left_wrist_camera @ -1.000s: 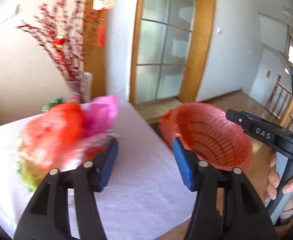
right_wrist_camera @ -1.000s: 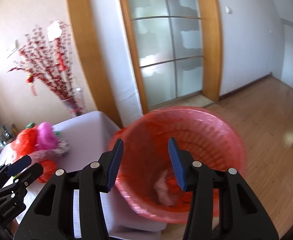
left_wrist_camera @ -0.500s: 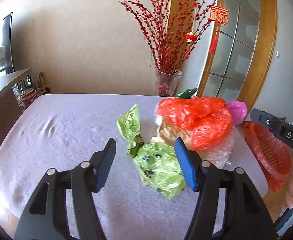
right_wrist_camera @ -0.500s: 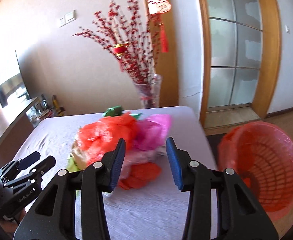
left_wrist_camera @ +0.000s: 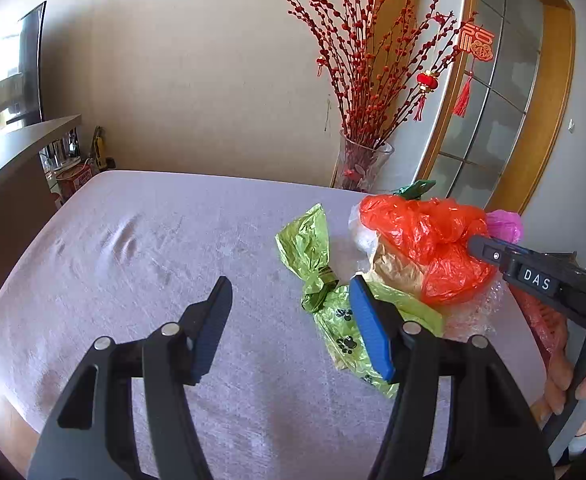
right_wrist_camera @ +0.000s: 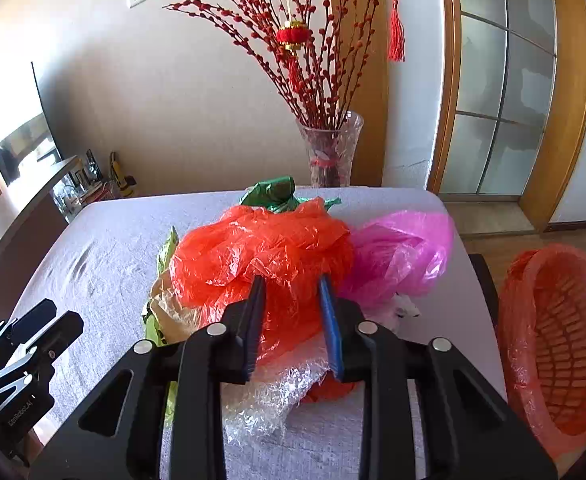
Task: Collect trash
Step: 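Grasp the green bag with the left tool while the right tool grasps the orange bag, then carry the green and orange bags to the basket and release both, then grasp the tan paper with the left tool while the right tool grasps the bubble wrap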
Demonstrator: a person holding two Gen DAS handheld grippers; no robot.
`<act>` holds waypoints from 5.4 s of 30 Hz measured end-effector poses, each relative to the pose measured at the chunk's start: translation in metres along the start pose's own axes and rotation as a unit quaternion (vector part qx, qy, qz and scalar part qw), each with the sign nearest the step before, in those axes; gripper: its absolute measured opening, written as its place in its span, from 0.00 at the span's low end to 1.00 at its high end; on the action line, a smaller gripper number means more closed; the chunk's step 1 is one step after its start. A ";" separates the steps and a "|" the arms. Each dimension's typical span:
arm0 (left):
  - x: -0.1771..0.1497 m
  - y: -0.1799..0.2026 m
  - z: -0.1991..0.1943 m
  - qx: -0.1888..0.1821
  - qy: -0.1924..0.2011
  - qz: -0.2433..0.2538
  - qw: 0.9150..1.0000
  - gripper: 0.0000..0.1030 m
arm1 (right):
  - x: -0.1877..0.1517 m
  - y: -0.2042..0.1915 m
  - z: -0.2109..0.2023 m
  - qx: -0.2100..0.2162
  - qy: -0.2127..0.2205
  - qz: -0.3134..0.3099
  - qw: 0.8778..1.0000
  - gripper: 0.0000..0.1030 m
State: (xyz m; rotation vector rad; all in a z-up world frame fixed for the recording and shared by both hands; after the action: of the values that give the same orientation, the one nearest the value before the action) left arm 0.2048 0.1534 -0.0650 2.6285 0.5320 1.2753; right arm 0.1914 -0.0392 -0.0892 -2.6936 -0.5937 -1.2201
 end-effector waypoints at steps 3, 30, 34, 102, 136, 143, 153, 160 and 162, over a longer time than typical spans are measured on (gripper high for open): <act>-0.003 0.003 0.002 0.000 -0.004 0.000 1.000 0.58 | -0.003 0.000 -0.004 0.004 0.002 0.001 1.000 0.03; -0.041 0.069 0.016 -0.042 -0.032 0.048 0.997 0.58 | -0.003 0.040 -0.101 -0.027 0.129 0.038 0.990 0.02; -0.044 0.071 0.025 -0.026 -0.034 0.051 0.998 0.57 | -0.014 0.047 -0.109 -0.028 0.134 0.050 0.989 0.02; -0.065 0.350 -0.042 -0.293 -0.076 0.209 0.930 0.02 | -0.121 0.231 -0.194 -0.194 0.139 0.177 0.955 0.02; -0.114 0.370 0.027 -0.263 -0.107 0.209 0.936 0.40 | -0.170 0.286 -0.164 -0.218 0.087 0.217 0.948 0.45; -0.095 0.316 0.000 -0.228 -0.053 0.198 0.952 0.50 | -0.147 0.251 -0.163 -0.203 0.092 0.179 0.958 0.45; -0.048 0.213 -0.024 -0.153 0.010 0.151 0.977 0.55 | -0.105 0.177 -0.144 -0.152 0.098 0.121 0.976 0.45; -0.015 0.127 -0.001 -0.075 0.021 0.093 0.993 0.55 | -0.093 0.140 -0.127 -0.122 0.089 0.098 0.984 0.45; -0.012 0.103 0.010 -0.058 0.016 0.080 0.995 0.55 | -0.093 0.132 -0.122 -0.116 0.085 0.094 0.985 0.45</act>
State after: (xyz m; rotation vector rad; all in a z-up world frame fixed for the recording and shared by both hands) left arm 0.2303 0.0535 -0.0488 2.6026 0.2461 1.3507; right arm 0.1040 -0.2204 -0.0708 -2.7085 -0.1796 -1.5285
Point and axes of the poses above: each gripper's, at about its wrist camera, not at the fingertips, and z roughly the way its jaws point, y to its right, x to its top, the point moved 7 cm from there along z, roughly the way its jaws point, and after that the axes turned 13 degrees about -z, right-handed, at the moved point
